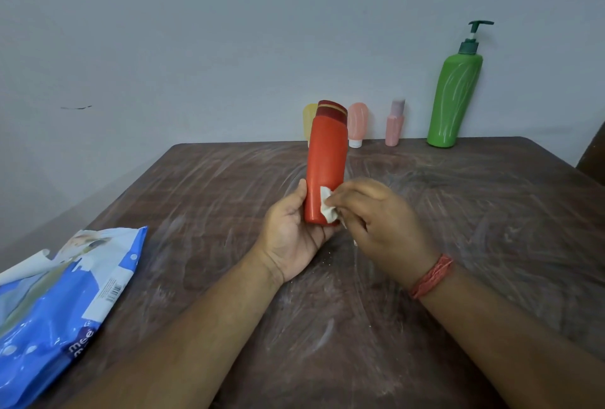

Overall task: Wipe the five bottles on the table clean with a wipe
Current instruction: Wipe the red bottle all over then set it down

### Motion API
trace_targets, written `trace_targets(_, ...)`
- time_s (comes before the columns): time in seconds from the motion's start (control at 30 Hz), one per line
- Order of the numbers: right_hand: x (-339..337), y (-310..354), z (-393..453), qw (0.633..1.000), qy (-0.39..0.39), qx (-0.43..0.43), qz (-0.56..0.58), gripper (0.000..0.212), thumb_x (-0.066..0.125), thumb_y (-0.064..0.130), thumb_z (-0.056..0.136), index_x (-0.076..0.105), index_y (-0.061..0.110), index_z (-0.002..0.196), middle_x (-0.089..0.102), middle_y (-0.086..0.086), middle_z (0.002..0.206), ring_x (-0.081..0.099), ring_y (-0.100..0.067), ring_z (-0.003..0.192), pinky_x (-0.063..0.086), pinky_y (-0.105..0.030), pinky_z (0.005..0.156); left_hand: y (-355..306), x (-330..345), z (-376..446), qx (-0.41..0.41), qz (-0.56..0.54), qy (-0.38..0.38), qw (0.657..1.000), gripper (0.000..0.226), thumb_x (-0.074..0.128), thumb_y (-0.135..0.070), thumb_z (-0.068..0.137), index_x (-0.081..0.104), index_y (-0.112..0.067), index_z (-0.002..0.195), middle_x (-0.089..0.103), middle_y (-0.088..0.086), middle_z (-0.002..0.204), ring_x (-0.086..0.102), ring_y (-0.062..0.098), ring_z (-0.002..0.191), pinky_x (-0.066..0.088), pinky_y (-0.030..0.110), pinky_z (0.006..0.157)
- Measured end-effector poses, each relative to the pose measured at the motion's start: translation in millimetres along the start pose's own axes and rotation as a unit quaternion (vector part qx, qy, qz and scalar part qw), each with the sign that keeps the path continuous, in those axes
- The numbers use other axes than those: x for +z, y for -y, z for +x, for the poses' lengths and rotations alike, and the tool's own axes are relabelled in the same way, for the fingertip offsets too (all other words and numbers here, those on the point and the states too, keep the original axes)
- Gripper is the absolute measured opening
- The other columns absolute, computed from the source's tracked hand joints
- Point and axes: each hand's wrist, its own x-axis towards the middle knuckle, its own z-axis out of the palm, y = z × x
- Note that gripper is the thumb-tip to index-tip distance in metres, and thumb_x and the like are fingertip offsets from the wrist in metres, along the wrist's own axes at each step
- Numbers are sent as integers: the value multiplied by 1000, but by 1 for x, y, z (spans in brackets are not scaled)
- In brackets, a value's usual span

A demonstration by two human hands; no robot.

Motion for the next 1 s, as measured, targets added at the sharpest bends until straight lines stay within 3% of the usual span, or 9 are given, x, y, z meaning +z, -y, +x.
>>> trace_targets(0.07, 0, 0, 1, 999, -16, 20, -19, 15, 66, 3, 90, 75, 11, 99, 68, 2, 101, 61, -19, 95, 53, -35, 82, 1, -1, 1, -2, 6, -8, 1000, 54, 32, -41, 108, 57, -2, 136, 68, 20, 126, 69, 29, 111, 56, 48, 97)
trace_targets(0.2, 2, 11, 0, 995, 61, -76, -13, 24, 52, 17, 96, 74, 9, 95, 64, -3, 91, 58, -21, 87, 50, -33, 76, 1, -5, 2, -12, -8, -22, 1000, 58, 34, -46, 106, 72, -3, 118, 73, 18, 114, 73, 25, 100, 60, 39, 91)
trace_targets(0.27, 0, 7, 3, 999, 21, -46, -18, 29, 49, 20, 97, 74, 8, 95, 63, -4, 89, 59, -22, 85, 51, -36, 74, 2, -4, 3, -5, -8, -27, 1000, 59, 33, -45, 107, 78, -7, 110, 72, 17, 117, 72, 25, 102, 54, 43, 100)
trace_targets(0.37, -2, 2, 3, 1000, -5, -3, -25, 15, 60, 9, 94, 74, 6, 97, 63, -6, 89, 60, -25, 83, 54, -42, 72, 3, -3, 3, -1, -7, -33, 999, 60, 31, -44, 108, 81, -12, 105, 73, 15, 118, 72, 24, 104, 52, 46, 103)
trace_targets(0.5, 0, 6, -1, 992, 87, -89, -3, 14, 60, 10, 94, 73, 9, 98, 63, -5, 88, 58, -23, 83, 51, -38, 73, -2, -3, 1, -9, -17, -59, 998, 60, 34, -50, 106, 68, -2, 119, 74, 18, 109, 74, 25, 95, 62, 39, 83)
trace_targets(0.63, -2, -3, 3, 999, 1, -20, -29, 11, 70, -1, 86, 73, 5, 95, 64, -6, 88, 61, -23, 82, 54, -41, 70, -3, 4, -1, -2, 10, -64, 998, 61, 31, -48, 107, 57, -2, 136, 68, 21, 128, 68, 30, 109, 56, 48, 97)
trace_targets(0.8, -2, 1, 0, 994, 56, -96, -5, 12, 63, 4, 92, 73, 7, 98, 64, -5, 92, 60, -22, 85, 49, -33, 78, -2, 8, -5, -8, 43, -43, 998, 59, 35, -47, 106, 54, -2, 140, 65, 22, 125, 67, 29, 103, 52, 49, 99)
trace_targets(0.93, -6, -6, 2, 999, 9, -34, -30, 13, 68, 1, 89, 74, 5, 100, 65, -6, 94, 61, -23, 88, 53, -38, 77, -1, 9, -5, 3, 58, -38, 998, 57, 37, -46, 105, 52, -6, 142, 64, 22, 133, 64, 34, 113, 47, 57, 105)
trace_targets(1.0, -5, -2, 1, 998, 24, -56, -25, 13, 65, 3, 91, 73, 5, 100, 64, -6, 94, 60, -22, 87, 53, -38, 76, -2, 9, -5, 4, 55, -40, 998, 60, 40, -47, 102, 50, -5, 143, 65, 22, 130, 65, 32, 109, 51, 53, 101)
